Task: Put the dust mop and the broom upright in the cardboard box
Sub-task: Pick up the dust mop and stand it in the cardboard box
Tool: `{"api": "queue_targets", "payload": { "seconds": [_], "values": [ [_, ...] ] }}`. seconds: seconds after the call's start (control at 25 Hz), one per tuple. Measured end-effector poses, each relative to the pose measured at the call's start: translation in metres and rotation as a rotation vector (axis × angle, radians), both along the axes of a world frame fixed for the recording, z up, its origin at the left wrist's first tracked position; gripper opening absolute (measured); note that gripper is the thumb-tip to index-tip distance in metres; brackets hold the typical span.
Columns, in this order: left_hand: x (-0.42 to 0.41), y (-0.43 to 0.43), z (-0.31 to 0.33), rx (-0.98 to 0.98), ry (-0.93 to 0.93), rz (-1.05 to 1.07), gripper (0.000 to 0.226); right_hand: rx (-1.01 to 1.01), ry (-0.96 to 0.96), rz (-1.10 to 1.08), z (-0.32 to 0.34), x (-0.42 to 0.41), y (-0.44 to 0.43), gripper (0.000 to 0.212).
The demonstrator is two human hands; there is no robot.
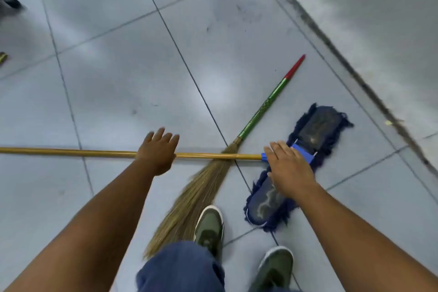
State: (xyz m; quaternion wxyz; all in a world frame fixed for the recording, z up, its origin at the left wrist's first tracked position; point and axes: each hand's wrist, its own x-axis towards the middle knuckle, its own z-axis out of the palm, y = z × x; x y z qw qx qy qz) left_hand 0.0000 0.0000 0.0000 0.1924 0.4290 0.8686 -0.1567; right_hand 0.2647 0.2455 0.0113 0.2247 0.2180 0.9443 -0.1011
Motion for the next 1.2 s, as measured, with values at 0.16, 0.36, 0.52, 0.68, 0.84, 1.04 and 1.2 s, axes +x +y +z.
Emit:
{"api": "queue_targets", "payload": {
  "seconds": [0.16,0.36,0.52,0.68,0.84,1.04,1.2],
  "values": [
    [-0.016,-0.018,-0.194,-0.222,-0.055,-0.085,0.063,0.008,-0.087,0.009,-0.193,-0.024,0.013,0.049],
    [-0.029,-0.005,-0.207,-0.012,-0.055,0.064,0.023,0.17,0.026,0.046,-0.21,-0.038,0.025,0.02],
    [-0.027,0.002,-0.042,0.076,0.002,-0.038,0.029,0.235,0.105,0.017,-0.048,-0.034,0.039,0.02],
    [-0.025,0.007,0.14,0.126,0.009,-0.042,0.028,0.289,0.131,-0.005,0.136,-0.03,0.042,0.019],
    [-0.019,0.006,0.326,0.191,0.058,-0.102,0.024,0.365,0.158,-0.072,0.314,-0.011,0.034,0.011],
    [0.0,0.014,0.465,0.206,0.173,-0.234,0.019,0.394,0.206,-0.186,0.444,0.035,0.012,0.021],
    [0.029,0.041,0.532,0.309,0.304,-0.323,0.02,0.458,0.311,-0.321,0.49,0.085,0.004,0.032]
  ]
}}
